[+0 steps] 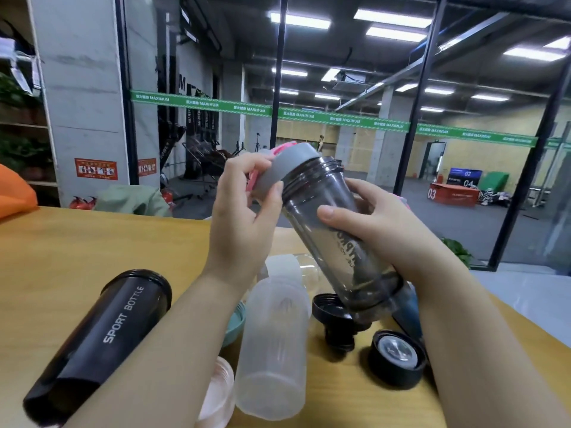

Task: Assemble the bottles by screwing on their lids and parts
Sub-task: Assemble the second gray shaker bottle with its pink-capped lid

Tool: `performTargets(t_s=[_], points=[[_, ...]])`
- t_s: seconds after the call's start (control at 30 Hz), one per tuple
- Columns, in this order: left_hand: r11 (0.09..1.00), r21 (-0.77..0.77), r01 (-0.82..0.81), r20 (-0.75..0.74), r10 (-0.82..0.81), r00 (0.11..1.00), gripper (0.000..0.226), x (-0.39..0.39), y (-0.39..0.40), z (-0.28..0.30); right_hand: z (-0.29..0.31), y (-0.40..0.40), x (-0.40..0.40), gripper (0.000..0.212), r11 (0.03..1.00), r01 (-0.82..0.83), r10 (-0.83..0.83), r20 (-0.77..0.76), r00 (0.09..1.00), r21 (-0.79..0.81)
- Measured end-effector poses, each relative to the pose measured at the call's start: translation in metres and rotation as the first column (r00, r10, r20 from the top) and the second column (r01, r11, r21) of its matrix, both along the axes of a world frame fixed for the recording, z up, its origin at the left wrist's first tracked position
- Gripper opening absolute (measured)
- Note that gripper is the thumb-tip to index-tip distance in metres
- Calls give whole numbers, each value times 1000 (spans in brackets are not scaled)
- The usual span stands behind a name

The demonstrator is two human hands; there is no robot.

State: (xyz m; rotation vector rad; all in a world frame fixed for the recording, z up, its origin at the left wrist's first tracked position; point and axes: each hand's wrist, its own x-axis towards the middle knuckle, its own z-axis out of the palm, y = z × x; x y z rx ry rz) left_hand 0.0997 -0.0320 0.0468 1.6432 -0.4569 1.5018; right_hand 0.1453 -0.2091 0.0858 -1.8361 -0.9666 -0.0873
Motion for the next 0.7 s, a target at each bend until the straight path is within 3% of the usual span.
performTargets(t_s=[0.1,0.17,0.27,0.33,0.43,0.53,0.7], points=[[997,56,57,-78,-52,996,43,-1,5,-3,-2,-3,9,40,998,17,-14,45,999,-67],[993,45,106,-137,-99,986,36,-2,4,-1,-2,-4,14,54,996,14,-8,60,998,-90],[971,-136,196,-168,-217,962,22,-2,2,4,-2,-7,18,59,992,-6,19,104,994,-126],[941,-294,165,-235,-239,942,41,0,5,8,-1,-8,18,59,986,-40,60,122,991,-163],[883,-414,221,-434,-405,805,84,3,14,12,0,-7,14,59,973,-60,95,146,985,-224],[900,-335,279,-564,-429,706,83,1,19,10,-1,-5,11,62,964,-33,87,192,978,-265],[887,-394,242,-654,-455,605,90,-8,23,10,-6,0,12,81,945,13,71,244,967,-326]])
